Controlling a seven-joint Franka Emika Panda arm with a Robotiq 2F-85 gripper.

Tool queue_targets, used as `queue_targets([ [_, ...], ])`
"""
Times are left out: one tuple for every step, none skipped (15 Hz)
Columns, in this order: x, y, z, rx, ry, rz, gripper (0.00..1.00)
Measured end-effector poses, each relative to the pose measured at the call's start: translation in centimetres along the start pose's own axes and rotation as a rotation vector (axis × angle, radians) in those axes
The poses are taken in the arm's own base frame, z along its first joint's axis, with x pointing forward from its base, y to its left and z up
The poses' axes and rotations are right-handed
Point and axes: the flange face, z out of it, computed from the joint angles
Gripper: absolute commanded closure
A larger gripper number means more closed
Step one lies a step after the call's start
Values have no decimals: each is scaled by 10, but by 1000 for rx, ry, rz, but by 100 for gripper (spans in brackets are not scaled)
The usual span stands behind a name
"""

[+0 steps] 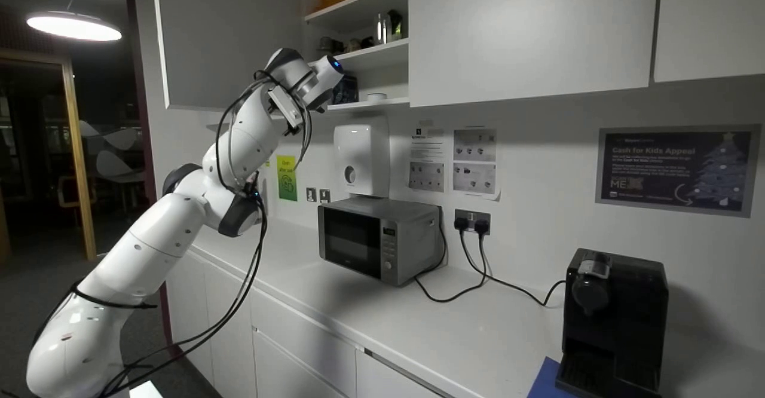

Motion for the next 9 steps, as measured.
queue_targets([
  [-1, 1, -4, -32, 12, 31, 0],
  [-3, 4, -8, -64, 18, 64, 0],
  [-5, 7, -11, -104, 20, 95, 0],
  [-8, 11, -14, -141, 17, 125, 0],
  [-12, 15, -17, -180, 9, 153, 0],
  [-16, 18, -20, -216, -1, 180, 0],
  [-20, 22, -23, -248, -15, 207, 0],
  [-24, 26, -26, -276, -31, 233, 0],
  [-29, 28, -29, -300, -48, 256, 0],
])
